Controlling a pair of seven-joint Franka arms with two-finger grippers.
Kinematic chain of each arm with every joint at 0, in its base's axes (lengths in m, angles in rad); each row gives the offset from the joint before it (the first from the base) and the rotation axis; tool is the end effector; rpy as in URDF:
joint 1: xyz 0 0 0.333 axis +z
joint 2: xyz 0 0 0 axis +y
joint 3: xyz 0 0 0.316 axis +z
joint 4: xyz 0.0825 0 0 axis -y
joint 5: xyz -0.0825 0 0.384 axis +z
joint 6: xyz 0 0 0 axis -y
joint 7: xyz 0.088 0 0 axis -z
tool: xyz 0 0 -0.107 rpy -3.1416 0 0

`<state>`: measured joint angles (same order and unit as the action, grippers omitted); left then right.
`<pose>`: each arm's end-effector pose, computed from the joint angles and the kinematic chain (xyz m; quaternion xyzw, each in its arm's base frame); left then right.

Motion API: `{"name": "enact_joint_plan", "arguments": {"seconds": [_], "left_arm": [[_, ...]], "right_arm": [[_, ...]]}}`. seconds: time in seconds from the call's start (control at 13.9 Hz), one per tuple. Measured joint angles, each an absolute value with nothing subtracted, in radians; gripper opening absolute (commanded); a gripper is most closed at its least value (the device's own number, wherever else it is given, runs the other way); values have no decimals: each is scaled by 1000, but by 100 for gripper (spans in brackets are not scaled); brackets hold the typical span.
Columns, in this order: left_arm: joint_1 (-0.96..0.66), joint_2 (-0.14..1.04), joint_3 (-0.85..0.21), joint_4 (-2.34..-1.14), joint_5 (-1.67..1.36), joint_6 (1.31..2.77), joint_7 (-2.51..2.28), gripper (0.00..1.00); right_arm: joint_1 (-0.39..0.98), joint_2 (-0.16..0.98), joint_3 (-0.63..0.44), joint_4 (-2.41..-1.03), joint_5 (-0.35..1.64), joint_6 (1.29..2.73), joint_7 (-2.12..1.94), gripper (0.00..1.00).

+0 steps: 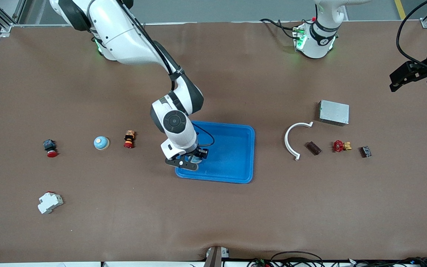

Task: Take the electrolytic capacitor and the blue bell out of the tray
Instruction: 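Carry the bell beside the red-capped button and lower it with the right gripper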

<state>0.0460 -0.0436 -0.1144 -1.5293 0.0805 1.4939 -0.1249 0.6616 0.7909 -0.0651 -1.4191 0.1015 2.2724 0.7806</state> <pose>0.5325 -0.0289 0.6611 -0.9986 -0.0315 -0.0081 0.0420 0.6010 0.4227 0.2333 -0.9929 0.1129 -0.0141 0.0336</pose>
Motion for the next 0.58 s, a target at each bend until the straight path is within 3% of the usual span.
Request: {"name": "enact_joint_plan", "arguments": {"seconds": [0.36,0.58], "left_arm": [[59,-44,-112,-1529,80,1494,-123,100],[54,-42,-115,-1530,80,1494,-123,100]], "right_arm": [[608,677,-76,-1427,102,2131,582,0],[533,582,-78,-1513,103,2116,367,0]]}}
